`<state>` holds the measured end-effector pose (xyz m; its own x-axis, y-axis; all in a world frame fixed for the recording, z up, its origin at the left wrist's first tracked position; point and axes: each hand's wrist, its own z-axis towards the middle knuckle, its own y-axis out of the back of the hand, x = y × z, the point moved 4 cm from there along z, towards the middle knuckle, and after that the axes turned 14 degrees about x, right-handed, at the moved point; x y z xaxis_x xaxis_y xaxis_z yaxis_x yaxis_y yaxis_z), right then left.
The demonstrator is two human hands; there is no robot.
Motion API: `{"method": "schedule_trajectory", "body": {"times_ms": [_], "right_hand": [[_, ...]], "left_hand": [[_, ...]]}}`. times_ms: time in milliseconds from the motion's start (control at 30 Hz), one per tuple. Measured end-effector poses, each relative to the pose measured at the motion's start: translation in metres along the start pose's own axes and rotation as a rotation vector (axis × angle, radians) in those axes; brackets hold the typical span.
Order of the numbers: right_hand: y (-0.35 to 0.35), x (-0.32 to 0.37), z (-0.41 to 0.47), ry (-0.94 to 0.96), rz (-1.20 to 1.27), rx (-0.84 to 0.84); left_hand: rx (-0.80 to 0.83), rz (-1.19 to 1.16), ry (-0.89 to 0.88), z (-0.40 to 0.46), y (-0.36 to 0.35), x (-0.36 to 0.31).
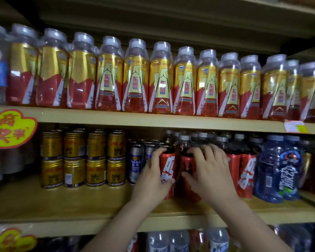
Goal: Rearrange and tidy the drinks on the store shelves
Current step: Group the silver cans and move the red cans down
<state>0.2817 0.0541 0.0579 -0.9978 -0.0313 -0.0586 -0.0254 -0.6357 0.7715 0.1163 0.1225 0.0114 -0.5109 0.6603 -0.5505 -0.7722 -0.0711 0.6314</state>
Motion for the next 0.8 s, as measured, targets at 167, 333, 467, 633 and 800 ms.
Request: {"method": "schedule_trajectory", "body": {"times_ms": [167,333,467,633,800], "right_hand": [[-0.009,0.019,0.003,0.204,0.321,0.059],[-0.024,0.069,0.027,0.196,0.9,-0.003],[-0.043,0.159,0.056,0.214,1.111,0.089],[-0.064,0.242,0.078,0.285,1.103,0.14],[-0.085,0.269,0.079,0.295,1.102,0.117]], "left_hand": [[-0.058,-0.041,0.022,-0.02,0.022,0.002],[-0.144,-0.012,0.085,-0.06,0.091,0.033],[-0.256,0.201,0.231,-0.092,0.162,0.07],[-0.238,0.22,0.343,-0.106,0.211,0.112],[-0.172,0.19,0.297,-0.11,0.206,0.131]]}}
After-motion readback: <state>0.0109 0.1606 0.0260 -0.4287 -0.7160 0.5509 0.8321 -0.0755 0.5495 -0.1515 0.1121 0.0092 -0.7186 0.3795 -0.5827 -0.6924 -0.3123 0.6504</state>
